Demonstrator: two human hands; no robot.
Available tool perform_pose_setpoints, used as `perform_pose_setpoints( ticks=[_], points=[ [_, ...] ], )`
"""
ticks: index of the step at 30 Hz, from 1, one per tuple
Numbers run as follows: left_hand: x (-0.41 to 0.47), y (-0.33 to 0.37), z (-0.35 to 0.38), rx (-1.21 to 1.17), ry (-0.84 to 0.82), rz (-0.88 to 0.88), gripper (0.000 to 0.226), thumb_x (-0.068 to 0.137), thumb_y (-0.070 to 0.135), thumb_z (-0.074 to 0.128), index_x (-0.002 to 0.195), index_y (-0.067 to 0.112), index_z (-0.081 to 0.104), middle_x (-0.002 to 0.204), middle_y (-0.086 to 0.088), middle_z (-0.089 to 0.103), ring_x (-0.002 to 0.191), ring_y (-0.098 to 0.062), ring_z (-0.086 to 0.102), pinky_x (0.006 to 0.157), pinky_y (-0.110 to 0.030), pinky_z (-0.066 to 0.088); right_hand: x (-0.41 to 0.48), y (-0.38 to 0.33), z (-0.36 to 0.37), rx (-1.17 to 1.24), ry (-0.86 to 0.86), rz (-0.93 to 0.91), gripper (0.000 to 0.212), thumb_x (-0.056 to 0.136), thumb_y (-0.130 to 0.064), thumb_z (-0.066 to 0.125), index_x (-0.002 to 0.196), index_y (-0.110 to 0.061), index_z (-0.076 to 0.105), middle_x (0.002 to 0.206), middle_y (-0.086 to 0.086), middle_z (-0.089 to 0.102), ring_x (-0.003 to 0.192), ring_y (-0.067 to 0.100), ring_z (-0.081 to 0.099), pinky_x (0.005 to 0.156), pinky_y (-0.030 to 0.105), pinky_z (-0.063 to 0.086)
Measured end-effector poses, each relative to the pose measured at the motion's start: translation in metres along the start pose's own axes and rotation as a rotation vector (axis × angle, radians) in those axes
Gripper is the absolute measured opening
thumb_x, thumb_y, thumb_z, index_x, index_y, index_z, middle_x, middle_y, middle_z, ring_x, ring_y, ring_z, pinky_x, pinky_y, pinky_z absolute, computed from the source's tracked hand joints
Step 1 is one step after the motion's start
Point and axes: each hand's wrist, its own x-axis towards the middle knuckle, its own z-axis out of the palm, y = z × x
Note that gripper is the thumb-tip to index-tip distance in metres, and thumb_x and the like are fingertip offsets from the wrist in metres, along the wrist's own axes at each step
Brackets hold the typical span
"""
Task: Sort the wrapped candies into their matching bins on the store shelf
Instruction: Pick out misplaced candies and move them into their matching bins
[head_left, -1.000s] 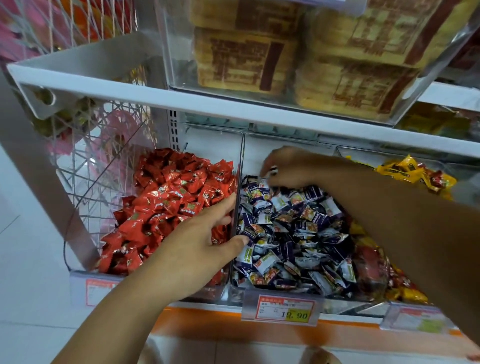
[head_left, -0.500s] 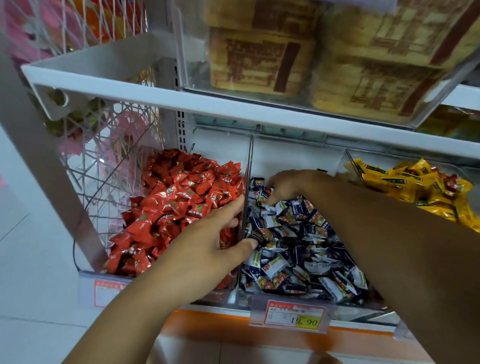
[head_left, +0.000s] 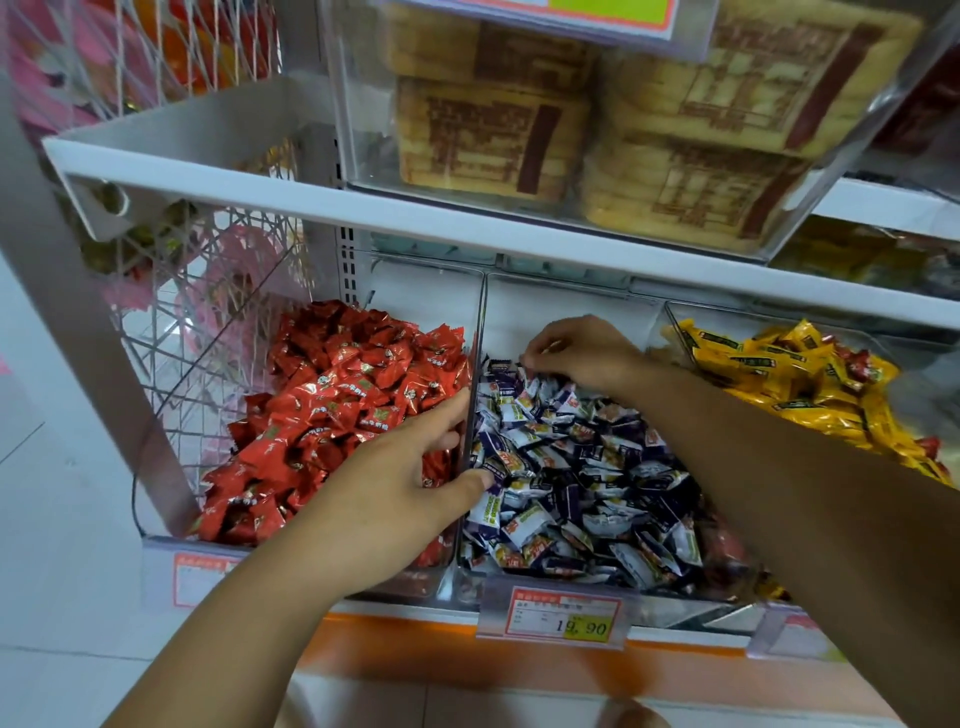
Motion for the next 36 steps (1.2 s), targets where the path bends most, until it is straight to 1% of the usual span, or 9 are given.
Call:
perform_pose_setpoints(
  ticks=[6,10,13,16,21,25,29,34,36],
  points=[
    [-0.004,0.006,0.001,-0.019,0.005,0.007,0.068,0.088,0.044,0.061,0.142,0.058,0.021,0.128,0.040,0.041,0.114,0.028,0.031,0.087,-0.006,0.030,-0.017,-0.046,-0.015,0.382,0.121,-0.149,0.016,0.093,-0.027,0.061,0.082,-0.024,0.073,0.083,-0.012,0.073,0.074,0.007,0.062,0.071,0.026,0.049],
    [-0.004,0.007,0.001,-0.017,0.002,-0.004,0.068,0.087,0.047,0.060,0.141,0.060,0.020,0.126,0.038,0.040,0.120,0.019,0.035,0.089,-0.009,0.031,-0.010,-0.069,-0.003,0.495,0.055,-0.154,0.018,0.093,-0.035,0.058,0.085,-0.026,0.072,0.090,-0.009,0.073,0.090,0.008,0.067,0.093,0.033,0.053],
    [-0.002,0.004,0.001,-0.007,-0.005,0.007,0.069,0.086,0.052,0.059,0.141,0.060,0.019,0.138,0.031,0.043,0.129,0.012,0.035,0.105,-0.025,0.033,-0.006,-0.057,-0.007,0.130,0.169,-0.103,0.020,0.096,-0.038,0.050,0.092,-0.025,0.065,0.094,-0.006,0.069,0.094,0.015,0.066,0.087,0.035,0.054],
    [-0.001,0.003,0.000,-0.008,-0.005,0.028,0.068,0.086,0.052,0.060,0.139,0.063,0.020,0.137,0.031,0.045,0.128,0.013,0.035,0.105,-0.025,0.032,-0.001,-0.043,0.005,-0.287,-0.207,-0.037,0.020,0.088,-0.040,0.061,0.100,-0.025,0.063,0.105,-0.003,0.062,0.095,0.020,0.062,0.076,0.033,0.052],
    [0.000,0.002,0.001,0.008,0.012,0.035,0.068,0.086,0.047,0.063,0.139,0.061,0.024,0.133,0.029,0.050,0.120,0.008,0.046,0.104,-0.024,0.038,0.015,-0.021,0.047,-0.628,-0.425,-0.034,0.089,0.067,-0.073,0.055,0.143,-0.031,0.035,0.151,-0.001,0.032,0.132,0.026,0.038,0.107,0.048,0.036],
    [-0.002,0.003,0.003,-0.002,0.069,0.048,0.067,0.088,0.029,0.065,0.141,0.052,0.031,0.125,0.037,0.052,0.113,0.026,0.040,0.085,0.002,0.037,0.013,-0.007,0.027,-0.880,-0.374,-0.074,0.067,0.084,-0.063,0.055,0.143,-0.040,0.034,0.151,0.001,0.025,0.139,0.031,0.021,0.113,0.056,0.016],
    [-0.004,0.004,0.003,0.010,0.078,0.053,0.070,0.087,0.031,0.065,0.144,0.048,0.027,0.131,0.034,0.047,0.107,0.031,0.038,0.078,0.005,0.034,0.003,0.000,0.006,-0.934,-0.318,-0.149,0.042,0.088,-0.053,0.057,0.126,-0.038,0.054,0.148,-0.003,0.026,0.134,0.027,0.022,0.109,0.052,0.024],
    [-0.004,0.002,0.002,0.013,0.059,0.035,0.073,0.084,0.044,0.063,0.144,0.055,0.022,0.136,0.031,0.045,0.102,0.010,0.052,0.084,-0.011,0.044,-0.002,0.018,-0.029,-1.025,-0.328,-0.110,0.045,0.093,-0.045,0.055,0.137,-0.034,0.049,0.157,-0.006,0.015,0.140,0.024,0.020,0.110,0.044,0.028],
    [-0.004,0.003,0.002,0.003,0.054,0.036,0.073,0.085,0.043,0.064,0.144,0.053,0.023,0.136,0.035,0.042,0.114,0.021,0.043,0.089,-0.008,0.035,-0.005,0.020,-0.037,-1.037,-0.358,-0.069,0.047,0.093,-0.051,0.052,0.138,-0.036,0.047,0.158,-0.007,0.012,0.142,0.024,0.014,0.113,0.045,0.023]
  ],
)
